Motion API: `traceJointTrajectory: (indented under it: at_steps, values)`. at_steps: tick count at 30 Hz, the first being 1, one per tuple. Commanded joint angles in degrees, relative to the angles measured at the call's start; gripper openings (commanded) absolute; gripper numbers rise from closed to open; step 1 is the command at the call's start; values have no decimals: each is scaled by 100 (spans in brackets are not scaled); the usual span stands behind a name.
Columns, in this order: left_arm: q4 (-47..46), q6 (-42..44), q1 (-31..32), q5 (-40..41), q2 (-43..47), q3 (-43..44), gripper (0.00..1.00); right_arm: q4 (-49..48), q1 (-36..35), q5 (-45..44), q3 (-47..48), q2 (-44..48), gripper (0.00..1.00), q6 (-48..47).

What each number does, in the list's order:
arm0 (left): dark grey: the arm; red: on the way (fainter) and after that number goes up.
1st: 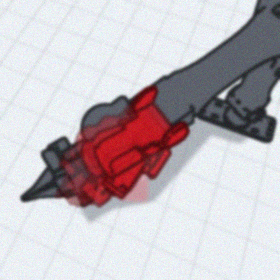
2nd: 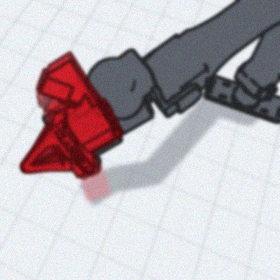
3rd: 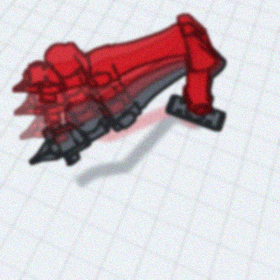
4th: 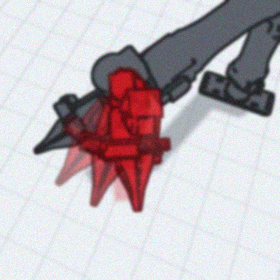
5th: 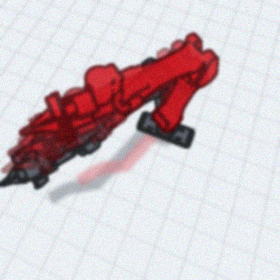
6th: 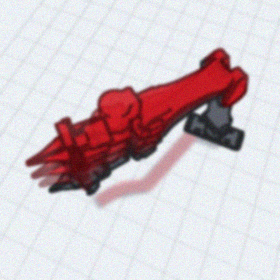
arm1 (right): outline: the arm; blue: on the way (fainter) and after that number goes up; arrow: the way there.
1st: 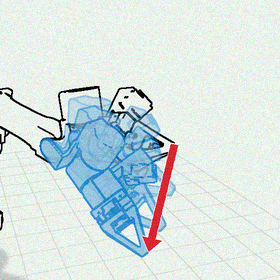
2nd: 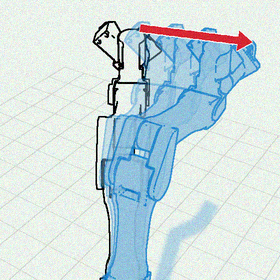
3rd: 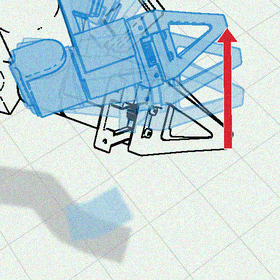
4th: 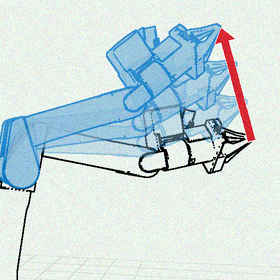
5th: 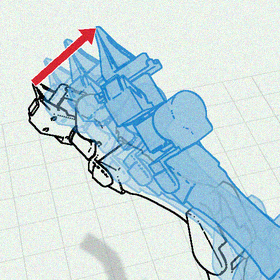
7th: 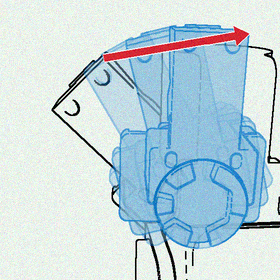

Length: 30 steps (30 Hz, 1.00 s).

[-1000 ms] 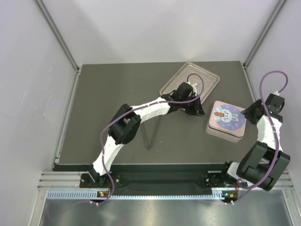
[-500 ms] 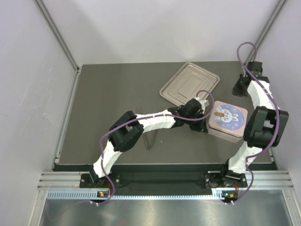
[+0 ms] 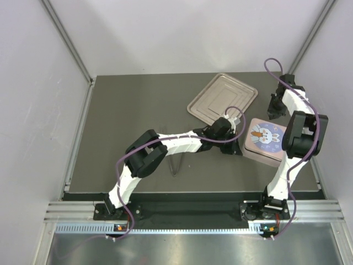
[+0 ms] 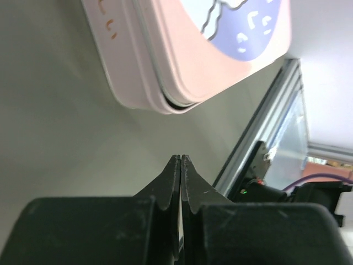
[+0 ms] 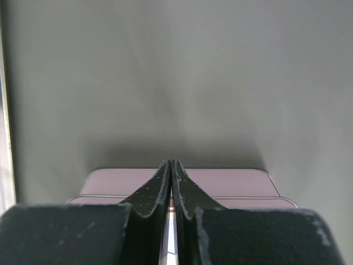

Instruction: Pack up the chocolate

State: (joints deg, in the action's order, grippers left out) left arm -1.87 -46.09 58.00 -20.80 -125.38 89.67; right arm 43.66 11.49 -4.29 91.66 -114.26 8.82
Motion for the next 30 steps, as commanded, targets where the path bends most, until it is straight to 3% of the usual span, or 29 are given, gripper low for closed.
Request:
traceJointTrajectory:
  at_steps: [1, 6, 16, 30]
  values:
    - [-700, -356, 54, -135, 93, 16, 0, 134, -68, -133, 274, -70, 2, -240]
    - [-1122, -1103, 71, -258, -196, -28, 0, 169, -68, -36, 265, -36, 1, -267]
    - [-1026, -1429, 159, 93, -302, -63, 0, 196, -68, -63, -16, 132, 0, -267]
    - [-1984, -2687, 194, 251, -733, -161, 0, 187, -59, -1, -113, 202, 0, -249]
